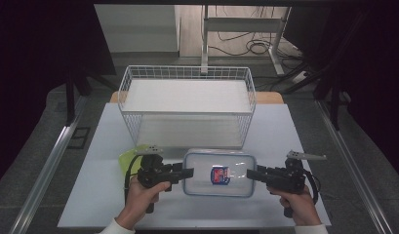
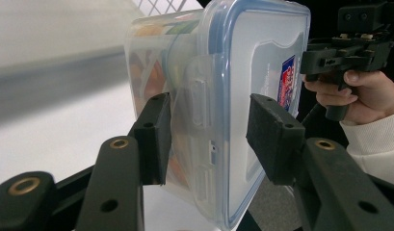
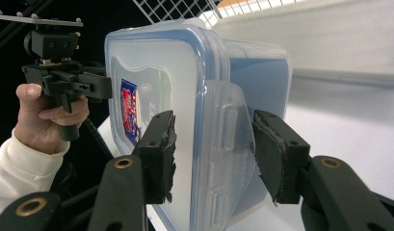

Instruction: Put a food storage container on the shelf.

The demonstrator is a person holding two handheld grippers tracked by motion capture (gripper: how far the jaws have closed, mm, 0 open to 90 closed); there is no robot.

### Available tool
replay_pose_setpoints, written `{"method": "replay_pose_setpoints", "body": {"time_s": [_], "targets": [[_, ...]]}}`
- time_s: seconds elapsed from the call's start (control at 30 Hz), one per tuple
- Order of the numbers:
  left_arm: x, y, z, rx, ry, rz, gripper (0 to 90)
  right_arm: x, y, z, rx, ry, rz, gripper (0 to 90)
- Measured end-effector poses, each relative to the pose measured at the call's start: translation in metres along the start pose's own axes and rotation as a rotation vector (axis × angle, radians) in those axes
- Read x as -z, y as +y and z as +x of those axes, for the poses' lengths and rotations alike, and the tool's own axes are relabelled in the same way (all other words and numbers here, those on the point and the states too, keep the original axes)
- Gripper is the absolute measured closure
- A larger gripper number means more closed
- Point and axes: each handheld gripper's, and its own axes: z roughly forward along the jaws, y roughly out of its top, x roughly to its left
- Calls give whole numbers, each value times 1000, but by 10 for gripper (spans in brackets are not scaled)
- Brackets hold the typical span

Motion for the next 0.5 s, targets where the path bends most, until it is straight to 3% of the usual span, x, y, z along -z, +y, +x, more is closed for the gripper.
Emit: {"method": "replay_pose_setpoints", "body": {"time_s": [0.2,0.5], "targets": [[14,20,-5,-18,6,-28,525,-1,22,11,37,9,-20,519],[26,46,-6,-40,14,-45,526,-3,47,17,52,24,-45,522]]}}
